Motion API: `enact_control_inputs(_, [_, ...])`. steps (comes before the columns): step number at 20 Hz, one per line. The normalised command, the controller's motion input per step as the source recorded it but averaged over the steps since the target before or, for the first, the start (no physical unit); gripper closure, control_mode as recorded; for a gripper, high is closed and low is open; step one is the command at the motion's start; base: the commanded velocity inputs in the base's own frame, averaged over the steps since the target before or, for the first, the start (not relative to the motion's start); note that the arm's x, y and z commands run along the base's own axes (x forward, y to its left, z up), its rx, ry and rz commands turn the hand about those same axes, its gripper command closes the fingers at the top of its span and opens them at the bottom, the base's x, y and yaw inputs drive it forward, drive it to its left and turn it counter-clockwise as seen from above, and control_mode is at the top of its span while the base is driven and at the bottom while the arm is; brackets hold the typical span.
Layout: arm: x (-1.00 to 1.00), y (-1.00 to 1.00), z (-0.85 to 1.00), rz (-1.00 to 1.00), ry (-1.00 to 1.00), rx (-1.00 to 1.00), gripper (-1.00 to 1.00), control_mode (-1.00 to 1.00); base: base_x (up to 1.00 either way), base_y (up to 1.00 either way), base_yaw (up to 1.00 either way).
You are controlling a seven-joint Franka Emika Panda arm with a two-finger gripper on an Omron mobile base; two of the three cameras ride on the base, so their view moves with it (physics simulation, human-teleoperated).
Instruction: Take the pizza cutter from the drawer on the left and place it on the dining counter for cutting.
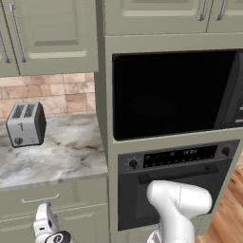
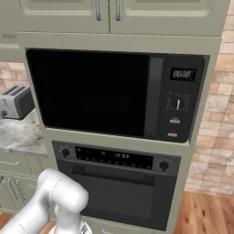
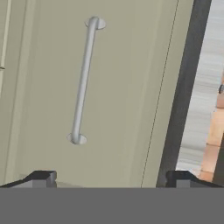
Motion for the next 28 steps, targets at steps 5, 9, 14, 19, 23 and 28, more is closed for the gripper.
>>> enact_control_inputs(5, [0.19, 0.00, -0.29, 0.14, -0.03, 0.00, -1.00, -1.00, 0.00, 0.00, 0.00])
enact_control_inputs(9, [0.21, 0.02, -0.17, 0.06, -0.02, 0.00, -1.00, -1.00, 0.00, 0.00, 0.00])
enact_control_inputs(14, [0.31, 0.05, -0.10, 0.01, -0.02, 0.00, -1.00, -1.00, 0.00, 0.00, 0.00])
enact_control_inputs(19, [0.34, 0.13, -0.07, 0.00, -0.04, 0.00, -1.00, -1.00, 0.00, 0.00, 0.00])
enact_control_inputs(23, [0.28, 0.28, -0.24, 0.00, -0.02, 0.00, -1.00, -1.00, 0.00, 0.00, 0.00])
enact_control_inputs(28, [0.23, 0.25, -0.33, 0.00, 0.00, 0.00, -1.00, -1.00, 0.00, 0.00, 0.00])
